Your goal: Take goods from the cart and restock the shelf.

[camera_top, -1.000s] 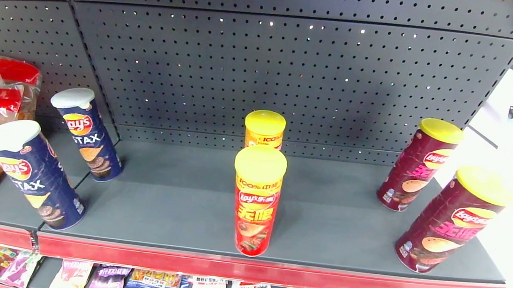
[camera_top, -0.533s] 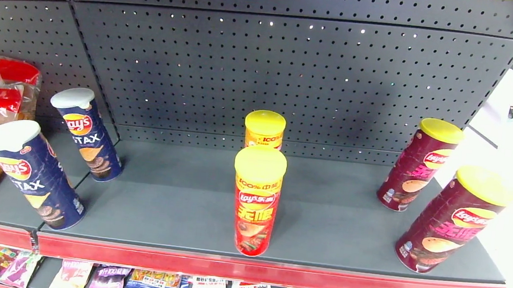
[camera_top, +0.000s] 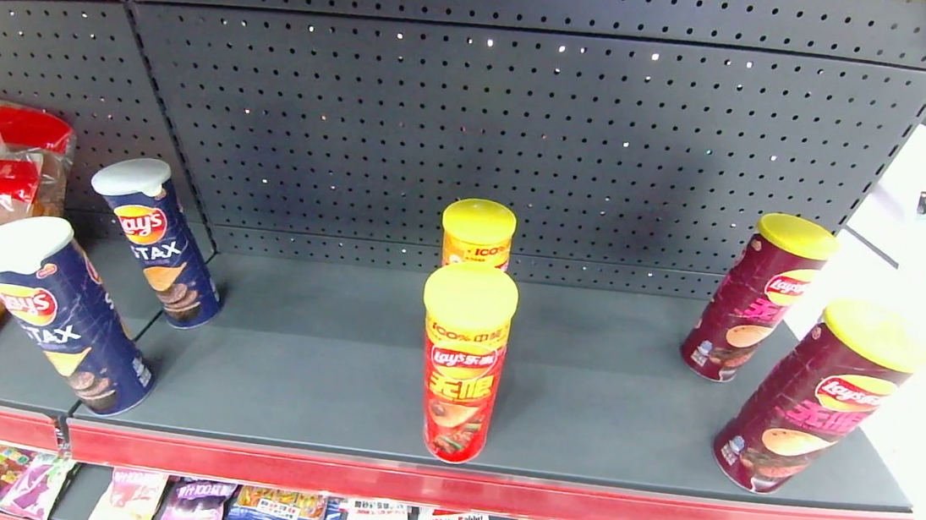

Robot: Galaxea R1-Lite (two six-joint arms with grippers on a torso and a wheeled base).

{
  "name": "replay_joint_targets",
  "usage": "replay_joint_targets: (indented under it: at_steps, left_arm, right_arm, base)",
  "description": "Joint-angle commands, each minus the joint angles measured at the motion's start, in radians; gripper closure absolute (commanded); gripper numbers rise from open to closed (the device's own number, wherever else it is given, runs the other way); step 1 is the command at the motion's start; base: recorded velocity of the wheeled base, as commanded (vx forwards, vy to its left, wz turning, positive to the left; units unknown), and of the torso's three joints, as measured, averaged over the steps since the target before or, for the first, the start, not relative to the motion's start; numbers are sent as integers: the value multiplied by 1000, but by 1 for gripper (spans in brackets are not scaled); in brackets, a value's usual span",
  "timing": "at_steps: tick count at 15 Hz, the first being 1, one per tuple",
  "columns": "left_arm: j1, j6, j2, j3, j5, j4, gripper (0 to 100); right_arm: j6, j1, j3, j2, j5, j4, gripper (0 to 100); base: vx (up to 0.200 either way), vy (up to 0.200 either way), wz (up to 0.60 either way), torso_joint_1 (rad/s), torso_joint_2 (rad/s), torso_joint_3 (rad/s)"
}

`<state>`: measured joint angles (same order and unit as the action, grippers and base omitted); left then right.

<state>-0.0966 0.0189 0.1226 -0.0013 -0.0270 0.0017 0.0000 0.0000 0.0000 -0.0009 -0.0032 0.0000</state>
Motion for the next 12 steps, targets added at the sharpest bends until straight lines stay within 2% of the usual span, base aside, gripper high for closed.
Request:
replay_joint_targets:
  at_steps: [1, 3, 4, 5, 6, 9, 10, 12]
  left_arm:
    - [-51, -13, -37, 1, 76, 0, 0]
    - [-52, -10, -32, 1, 68, 0, 0]
    - [-12, -11, -24, 0, 70, 0, 0]
    - [92, -11, -34, 0, 70, 0, 0]
    - [141, -10, -52, 0, 67, 0, 0]
    - [95, -11, -123, 1, 62, 0, 0]
    - [94, -10, -123, 1, 41, -2, 0]
    - [94, -11, -123, 1, 38, 0, 0]
  right_arm:
    - [0, 0, 0, 1, 0, 0, 0]
    - [0, 0, 0, 1, -3, 0, 0]
    - [-2, 0, 0, 1, -3, 0, 0]
    - [2, 0, 0, 1, -3, -2, 0]
    - [3, 0, 0, 1, -3, -2, 0]
    - [2, 0, 0, 1, -4, 0, 0]
    - [0, 0, 0, 1, -4, 0, 0]
    - [0, 0, 0, 1, -3, 0, 0]
  base:
    - [0, 0, 0, 0, 0, 0]
    - [0, 0, 0, 0, 0, 0]
    - [0, 0, 0, 0, 0, 0]
    - [0, 0, 0, 0, 0, 0]
    - [0, 0, 0, 0, 0, 0]
    - [0, 0, 0, 0, 0, 0]
    - [0, 0, 0, 0, 0, 0]
    - [0, 0, 0, 0, 0, 0]
